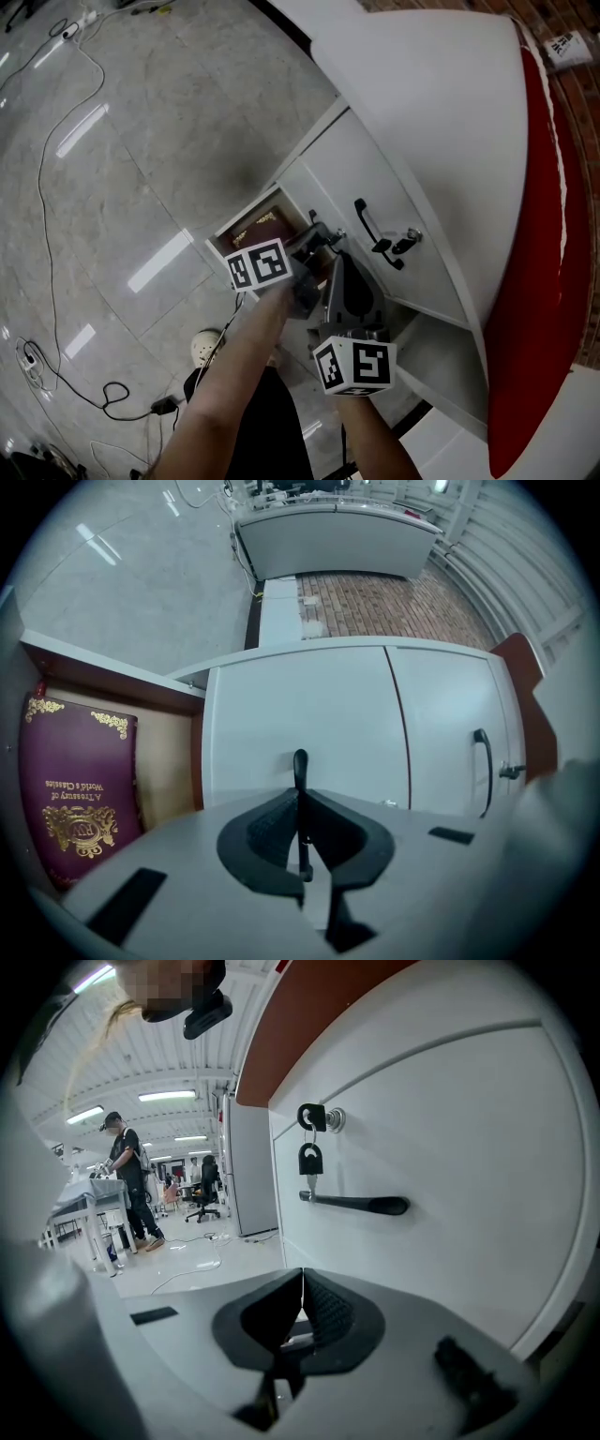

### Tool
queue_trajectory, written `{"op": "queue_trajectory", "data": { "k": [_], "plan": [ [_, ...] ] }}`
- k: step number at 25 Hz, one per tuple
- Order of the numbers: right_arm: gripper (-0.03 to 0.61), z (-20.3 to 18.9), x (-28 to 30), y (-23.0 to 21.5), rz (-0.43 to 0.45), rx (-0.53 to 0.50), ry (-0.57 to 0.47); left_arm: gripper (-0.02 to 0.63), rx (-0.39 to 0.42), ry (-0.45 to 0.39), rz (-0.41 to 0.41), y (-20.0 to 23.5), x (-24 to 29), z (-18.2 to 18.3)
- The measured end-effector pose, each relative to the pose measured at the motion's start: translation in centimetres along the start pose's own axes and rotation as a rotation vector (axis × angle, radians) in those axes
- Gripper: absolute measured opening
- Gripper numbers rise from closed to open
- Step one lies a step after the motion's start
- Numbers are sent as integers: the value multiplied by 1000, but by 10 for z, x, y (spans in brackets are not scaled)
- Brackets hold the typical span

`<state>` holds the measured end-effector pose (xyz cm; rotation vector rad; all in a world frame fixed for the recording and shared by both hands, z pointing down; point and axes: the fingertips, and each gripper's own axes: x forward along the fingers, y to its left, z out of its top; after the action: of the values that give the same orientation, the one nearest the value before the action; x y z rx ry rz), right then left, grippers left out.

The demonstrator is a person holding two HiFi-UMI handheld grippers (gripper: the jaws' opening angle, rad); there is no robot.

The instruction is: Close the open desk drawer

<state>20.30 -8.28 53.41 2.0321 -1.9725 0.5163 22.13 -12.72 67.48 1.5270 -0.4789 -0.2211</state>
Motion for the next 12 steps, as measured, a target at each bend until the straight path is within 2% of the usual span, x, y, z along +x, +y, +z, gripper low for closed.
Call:
{"op": "queue_trajectory", "data": {
  "k": [4, 5, 8, 12],
  "plan": [
    [12, 1, -3, 10, 33, -29, 5, 26, -14, -8, 33, 2, -2, 1],
    [12, 1, -4, 12, 39, -35, 8, 42, -21, -1, 29, 1, -3, 1],
    [12, 1, -9, 14, 37, -35, 15, 161, -33, 36, 6, -8, -9, -6],
    [12, 7, -16, 21, 25, -27, 32, 172, -6, 69, 14, -19, -33, -14]
  ]
}}
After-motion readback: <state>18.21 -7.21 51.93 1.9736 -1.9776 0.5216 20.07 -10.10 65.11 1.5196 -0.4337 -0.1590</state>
